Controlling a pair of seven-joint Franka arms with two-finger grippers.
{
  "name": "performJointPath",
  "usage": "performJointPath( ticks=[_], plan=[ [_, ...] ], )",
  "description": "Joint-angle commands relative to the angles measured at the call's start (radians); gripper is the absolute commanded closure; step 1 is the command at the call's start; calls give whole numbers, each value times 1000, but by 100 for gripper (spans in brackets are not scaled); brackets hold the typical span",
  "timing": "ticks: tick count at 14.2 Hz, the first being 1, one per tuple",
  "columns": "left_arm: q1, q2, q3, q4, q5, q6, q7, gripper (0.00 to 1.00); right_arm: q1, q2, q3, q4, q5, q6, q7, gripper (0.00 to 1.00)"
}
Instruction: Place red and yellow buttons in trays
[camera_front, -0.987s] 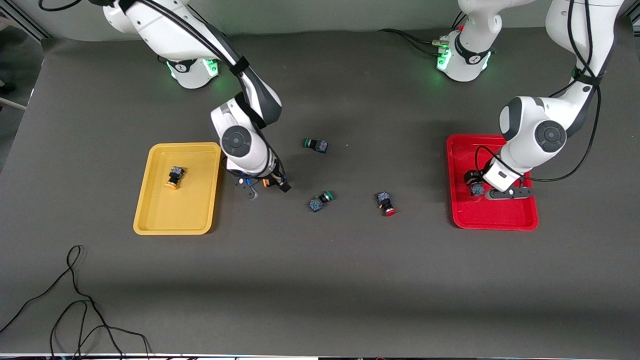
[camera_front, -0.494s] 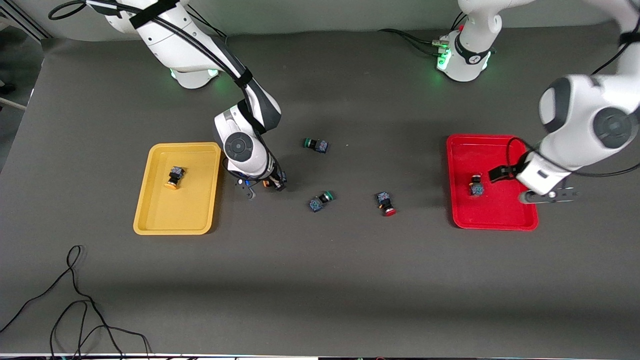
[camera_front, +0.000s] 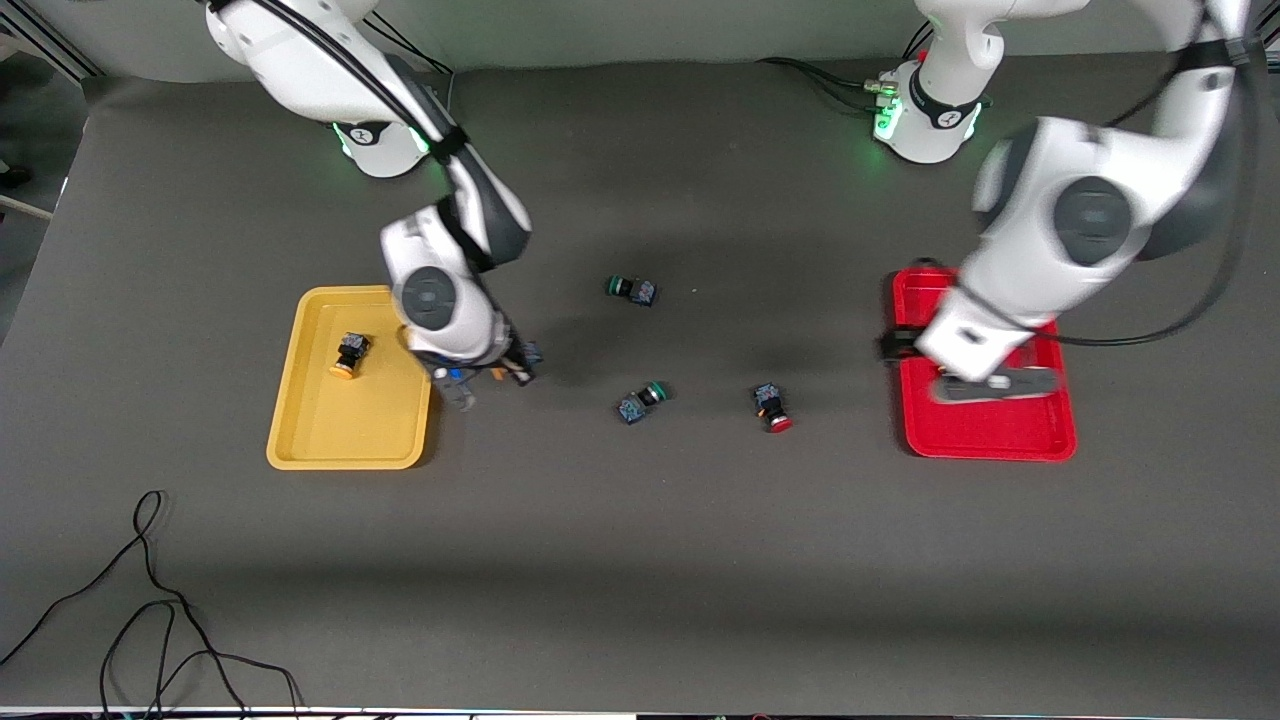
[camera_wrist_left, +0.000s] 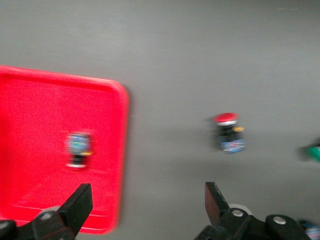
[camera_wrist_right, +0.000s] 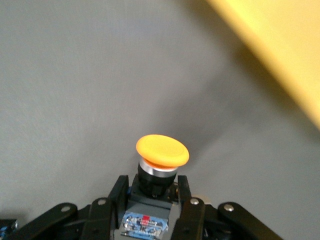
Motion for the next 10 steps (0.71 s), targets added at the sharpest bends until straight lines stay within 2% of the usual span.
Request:
performJointPath(
  ticks=[1,3,5,7,10],
  plan=[
    [-136,132,15,107,23,52,-204,0,-1,-113,-118,-24,4,-113,-245,86],
    [-174,218,15,109,58,157,-259,0,-1,-106,-224,-27,-16,-124,-469,85],
    [-184,305,15,103,103,243,-324,0,-41,-40,-298,-29,-42,-67,-662,84],
    [-199,378,17,101,120,264,-377,0,-102,14,-300,-53,-39,14,-789,78],
    [-217,438,21,98,134,313,-414,0,-113,48,-301,-76,-39,91,-809,78]
  ],
)
